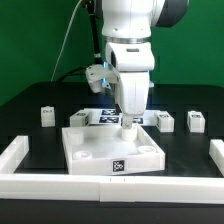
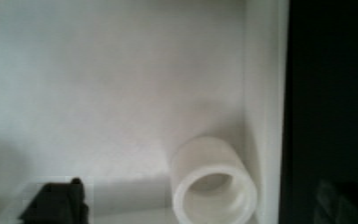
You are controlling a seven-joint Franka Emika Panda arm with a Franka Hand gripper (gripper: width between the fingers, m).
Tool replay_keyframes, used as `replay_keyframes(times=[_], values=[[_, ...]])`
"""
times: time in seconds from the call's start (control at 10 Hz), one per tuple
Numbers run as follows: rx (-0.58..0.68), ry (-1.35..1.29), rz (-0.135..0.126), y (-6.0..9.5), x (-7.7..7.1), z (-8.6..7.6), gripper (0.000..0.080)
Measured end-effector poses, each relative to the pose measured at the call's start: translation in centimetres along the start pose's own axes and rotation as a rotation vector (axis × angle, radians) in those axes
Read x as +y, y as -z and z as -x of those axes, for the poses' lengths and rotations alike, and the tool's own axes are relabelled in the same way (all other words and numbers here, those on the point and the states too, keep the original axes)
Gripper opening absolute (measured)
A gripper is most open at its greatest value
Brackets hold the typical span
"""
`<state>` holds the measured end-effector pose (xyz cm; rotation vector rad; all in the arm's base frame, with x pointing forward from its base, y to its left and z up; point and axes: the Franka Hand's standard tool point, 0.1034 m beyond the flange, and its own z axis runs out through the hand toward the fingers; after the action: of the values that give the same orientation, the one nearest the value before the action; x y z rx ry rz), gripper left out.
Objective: Assemble one leg
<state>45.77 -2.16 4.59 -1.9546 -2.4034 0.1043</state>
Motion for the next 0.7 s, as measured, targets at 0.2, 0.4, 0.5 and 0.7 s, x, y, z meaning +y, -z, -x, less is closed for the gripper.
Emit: replay_keyframes(times=[0.2,0.4,0.5,0.7], values=[[0.02,0.098,-0.035,-2.0,-1.7,1.2,0.065],[0.029,0.115,-0.043,-3.1,-2.4,1.5,0.065],[0.035,0.116,-0.047,-3.8,-2.7,1.3,0.065],[0.036,0.11,-0.049,-3.8,-2.5,1.3,0.065]])
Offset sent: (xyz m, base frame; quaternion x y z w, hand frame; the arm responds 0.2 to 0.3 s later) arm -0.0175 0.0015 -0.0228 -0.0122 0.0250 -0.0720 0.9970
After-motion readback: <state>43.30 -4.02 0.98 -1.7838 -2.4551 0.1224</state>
